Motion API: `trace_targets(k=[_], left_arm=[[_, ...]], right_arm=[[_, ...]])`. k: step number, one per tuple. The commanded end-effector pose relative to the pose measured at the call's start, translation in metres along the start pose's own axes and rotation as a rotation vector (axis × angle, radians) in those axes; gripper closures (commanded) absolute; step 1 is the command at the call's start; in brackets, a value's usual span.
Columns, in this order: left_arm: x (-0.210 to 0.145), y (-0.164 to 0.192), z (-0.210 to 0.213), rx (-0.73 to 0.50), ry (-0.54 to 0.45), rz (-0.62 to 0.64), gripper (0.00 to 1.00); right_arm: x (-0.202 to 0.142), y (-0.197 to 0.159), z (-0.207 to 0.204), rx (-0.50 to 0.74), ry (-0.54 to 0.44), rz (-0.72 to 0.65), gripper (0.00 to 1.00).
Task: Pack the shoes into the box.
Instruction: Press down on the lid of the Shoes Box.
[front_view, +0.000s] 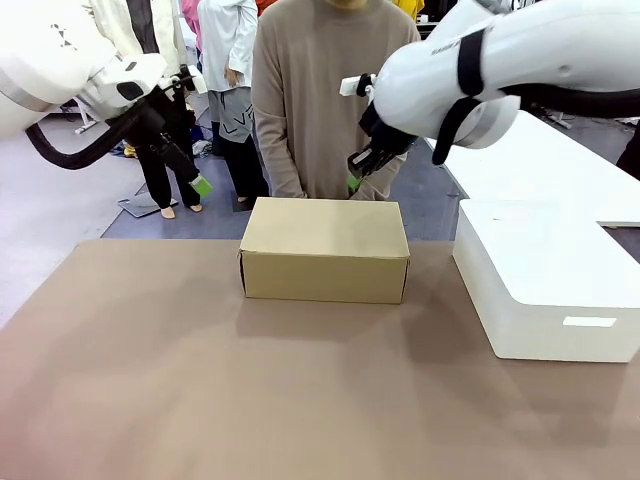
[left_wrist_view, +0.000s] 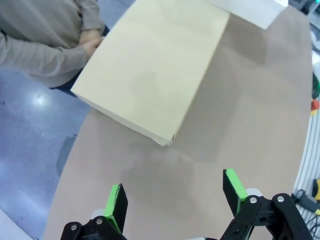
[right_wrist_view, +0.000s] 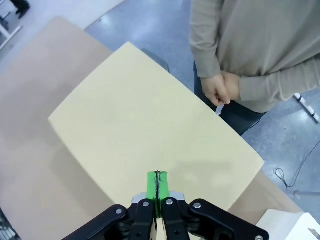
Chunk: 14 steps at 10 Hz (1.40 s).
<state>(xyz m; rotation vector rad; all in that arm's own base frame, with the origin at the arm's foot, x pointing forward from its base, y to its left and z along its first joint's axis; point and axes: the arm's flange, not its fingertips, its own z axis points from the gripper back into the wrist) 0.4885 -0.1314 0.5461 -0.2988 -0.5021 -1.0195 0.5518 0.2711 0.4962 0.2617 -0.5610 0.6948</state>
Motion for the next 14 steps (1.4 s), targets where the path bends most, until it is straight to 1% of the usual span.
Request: trace_targets(k=[1, 3, 4, 6, 7, 9, 12, 14], left_arm=[[-0.003, -0.014, 0.006, 0.044, -0.032, 0.058, 0.00], [-0.003, -0.020, 0.013, 0.010, -0.038, 0.042, 0.00], [-0.006, -0.023, 0.018, -0.005, -0.042, 0.050, 0.00], [-0.009, -0.024, 0.020, -0.023, -0.016, 0.075, 0.00], [0.002, -0.020, 0.017, 0.011, -0.025, 0.034, 0.00], [0.002, -0.020, 0.017, 0.011, -0.025, 0.034, 0.00], [0.002, -0.020, 0.017, 0.011, -0.025, 0.034, 0.00], [0.002, -0.020, 0.017, 0.011, -0.025, 0.034, 0.00]], right_arm=[[0.020, -0.002, -0.017, -0.048, 0.007, -0.061, 1.00], [0.022, -0.007, -0.042, -0.052, 0.062, -0.088, 1.00], [0.022, -0.010, -0.056, -0.058, 0.076, -0.111, 1.00], [0.023, -0.012, -0.075, -0.066, 0.093, -0.129, 1.00], [0.022, -0.012, -0.084, -0.079, 0.093, -0.140, 1.00], [0.021, -0.015, -0.101, -0.130, 0.080, -0.169, 1.00], [0.014, -0.012, -0.124, -0.143, 0.121, -0.169, 1.00], [0.011, -0.011, -0.131, -0.137, 0.153, -0.173, 1.00]])
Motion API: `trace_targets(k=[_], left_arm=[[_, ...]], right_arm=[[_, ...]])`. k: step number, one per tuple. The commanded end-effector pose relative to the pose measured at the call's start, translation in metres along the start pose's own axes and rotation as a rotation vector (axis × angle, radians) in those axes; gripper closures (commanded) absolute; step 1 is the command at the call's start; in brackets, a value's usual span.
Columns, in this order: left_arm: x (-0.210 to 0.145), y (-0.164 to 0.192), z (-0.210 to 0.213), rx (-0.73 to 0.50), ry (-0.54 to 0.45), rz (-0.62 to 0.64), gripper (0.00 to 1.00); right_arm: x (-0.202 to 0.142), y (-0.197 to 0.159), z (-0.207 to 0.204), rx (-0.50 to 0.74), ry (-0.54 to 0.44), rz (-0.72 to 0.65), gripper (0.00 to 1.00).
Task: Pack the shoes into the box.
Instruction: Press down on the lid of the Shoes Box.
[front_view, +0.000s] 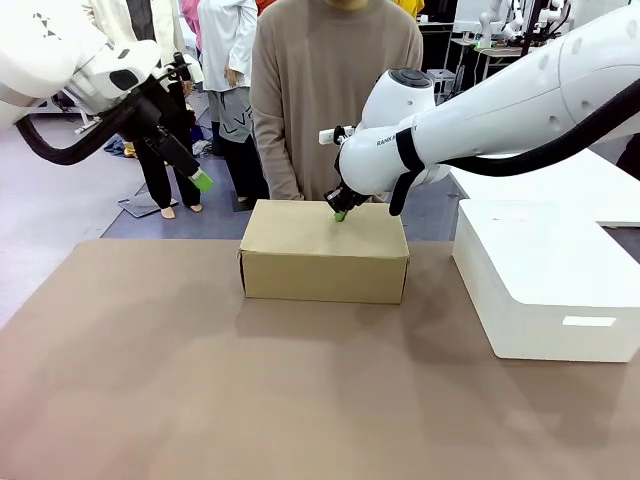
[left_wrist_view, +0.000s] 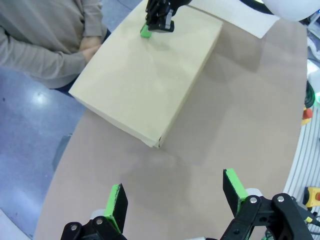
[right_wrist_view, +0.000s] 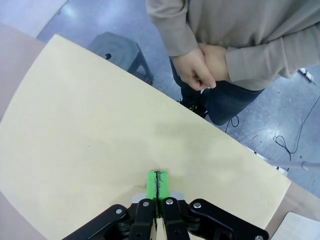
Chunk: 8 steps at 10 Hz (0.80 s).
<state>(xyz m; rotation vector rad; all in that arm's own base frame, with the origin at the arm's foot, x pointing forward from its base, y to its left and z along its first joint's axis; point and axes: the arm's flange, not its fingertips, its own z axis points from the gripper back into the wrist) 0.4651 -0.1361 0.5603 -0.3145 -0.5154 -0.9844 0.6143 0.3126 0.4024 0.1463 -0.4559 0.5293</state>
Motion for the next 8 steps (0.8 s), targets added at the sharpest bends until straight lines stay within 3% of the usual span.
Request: trace_targets(k=[1, 5, 8], left_arm=[[0.001, 0.002, 0.001, 0.008, -0.004, 0.001, 0.00], [0.001, 0.002, 0.001, 0.008, -0.004, 0.001, 0.00], [0.001, 0.002, 0.001, 0.008, -0.004, 0.001, 0.00]], right_arm=[[0.004, 0.007, -0.003, -0.010, 0.019, -0.020, 1.00], [-0.002, 0.016, 0.071, 0.046, 0.007, 0.040, 1.00], [-0.012, 0.017, 0.082, 0.065, 0.015, 0.054, 1.00]])
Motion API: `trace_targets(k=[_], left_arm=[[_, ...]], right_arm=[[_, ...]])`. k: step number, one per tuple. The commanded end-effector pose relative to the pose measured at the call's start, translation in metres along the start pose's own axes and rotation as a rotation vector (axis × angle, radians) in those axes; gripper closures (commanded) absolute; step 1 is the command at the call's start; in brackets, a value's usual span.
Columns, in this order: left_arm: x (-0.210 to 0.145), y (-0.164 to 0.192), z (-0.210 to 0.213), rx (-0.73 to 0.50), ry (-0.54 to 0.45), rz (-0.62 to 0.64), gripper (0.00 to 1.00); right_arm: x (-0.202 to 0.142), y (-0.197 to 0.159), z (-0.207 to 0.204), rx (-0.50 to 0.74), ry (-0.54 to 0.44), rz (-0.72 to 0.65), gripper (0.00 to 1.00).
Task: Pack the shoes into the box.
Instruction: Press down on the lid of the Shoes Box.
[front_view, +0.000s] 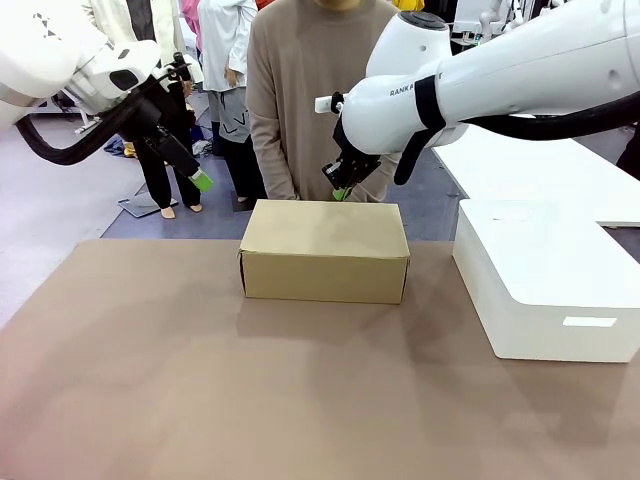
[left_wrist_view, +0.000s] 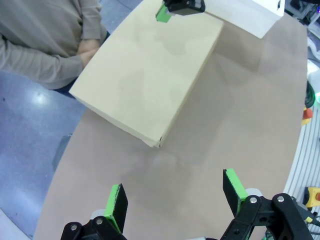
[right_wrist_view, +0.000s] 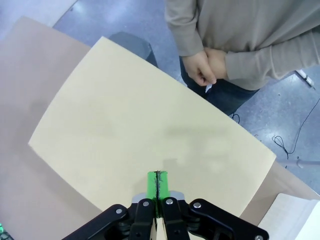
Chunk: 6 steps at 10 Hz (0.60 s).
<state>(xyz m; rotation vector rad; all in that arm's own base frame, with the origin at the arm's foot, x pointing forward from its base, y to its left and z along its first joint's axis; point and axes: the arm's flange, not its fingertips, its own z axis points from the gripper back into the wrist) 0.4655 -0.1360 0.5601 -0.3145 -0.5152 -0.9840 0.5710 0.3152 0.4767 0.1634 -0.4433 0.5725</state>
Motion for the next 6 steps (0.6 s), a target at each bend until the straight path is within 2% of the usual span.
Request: trace_targets(k=[1, 4, 6], left_arm=[[0.001, 0.002, 0.001, 0.008, -0.004, 0.000, 0.00], [0.001, 0.002, 0.001, 0.008, -0.004, 0.000, 0.00], [0.001, 0.002, 0.001, 0.008, -0.004, 0.000, 0.00]], right_arm=[[-0.018, -0.008, 0.006, 0.047, 0.003, 0.021, 1.00], [-0.042, -0.006, 0.042, 0.081, 0.035, 0.092, 1.00], [-0.067, -0.009, 0.071, 0.046, 0.069, 0.125, 1.00]])
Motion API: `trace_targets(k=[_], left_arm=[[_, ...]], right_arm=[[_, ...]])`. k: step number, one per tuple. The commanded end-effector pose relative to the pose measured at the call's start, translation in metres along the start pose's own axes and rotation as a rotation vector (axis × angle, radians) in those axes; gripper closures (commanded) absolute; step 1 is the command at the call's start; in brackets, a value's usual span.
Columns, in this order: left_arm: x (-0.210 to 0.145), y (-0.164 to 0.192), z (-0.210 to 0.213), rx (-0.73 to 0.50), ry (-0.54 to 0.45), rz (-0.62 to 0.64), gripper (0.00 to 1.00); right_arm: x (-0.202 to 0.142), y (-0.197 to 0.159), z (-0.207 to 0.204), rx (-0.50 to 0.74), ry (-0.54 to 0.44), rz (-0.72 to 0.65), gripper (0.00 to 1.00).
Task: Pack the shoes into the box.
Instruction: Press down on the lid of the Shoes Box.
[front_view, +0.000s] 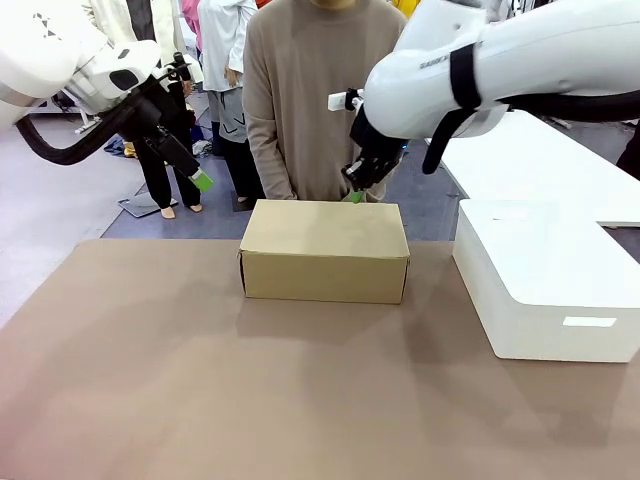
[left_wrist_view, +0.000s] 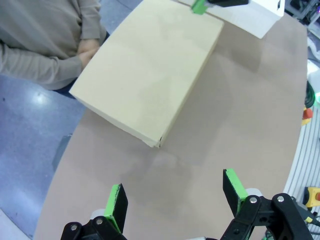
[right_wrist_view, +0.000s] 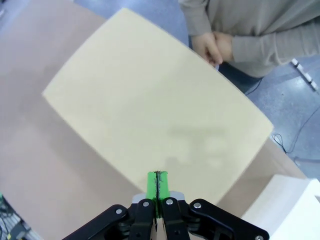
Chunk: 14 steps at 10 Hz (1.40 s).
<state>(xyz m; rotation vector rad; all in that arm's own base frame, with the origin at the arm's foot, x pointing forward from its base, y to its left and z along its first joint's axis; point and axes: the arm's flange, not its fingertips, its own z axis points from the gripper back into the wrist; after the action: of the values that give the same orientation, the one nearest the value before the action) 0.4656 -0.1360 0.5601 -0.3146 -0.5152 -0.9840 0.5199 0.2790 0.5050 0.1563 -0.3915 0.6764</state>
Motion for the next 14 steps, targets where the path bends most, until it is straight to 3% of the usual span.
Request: trace_targets(k=[1, 6, 7, 11, 12, 14], left_arm=[[0.001, 0.002, 0.001, 0.008, -0.004, 0.000, 0.00], [0.001, 0.002, 0.001, 0.008, -0.004, 0.000, 0.00], [0.001, 0.002, 0.001, 0.008, -0.004, 0.000, 0.00], [0.001, 0.002, 0.001, 0.008, -0.004, 0.000, 0.00], [0.001, 0.002, 0.001, 0.008, -0.004, 0.000, 0.00], [0.001, 0.002, 0.001, 0.008, -0.004, 0.000, 0.00]], right_arm=[[-0.041, -0.003, 0.029, 0.000, 0.027, 0.032, 1.00], [-0.110, 0.013, 0.073, -0.001, 0.042, 0.023, 1.00], [-0.120, 0.016, 0.075, 0.011, 0.044, 0.031, 0.86], [-0.136, 0.020, 0.076, 0.030, 0.046, 0.036, 0.07], [-0.137, 0.021, 0.077, 0.032, 0.053, 0.042, 0.00], [-0.137, 0.022, 0.078, 0.042, 0.060, 0.052, 0.00]])
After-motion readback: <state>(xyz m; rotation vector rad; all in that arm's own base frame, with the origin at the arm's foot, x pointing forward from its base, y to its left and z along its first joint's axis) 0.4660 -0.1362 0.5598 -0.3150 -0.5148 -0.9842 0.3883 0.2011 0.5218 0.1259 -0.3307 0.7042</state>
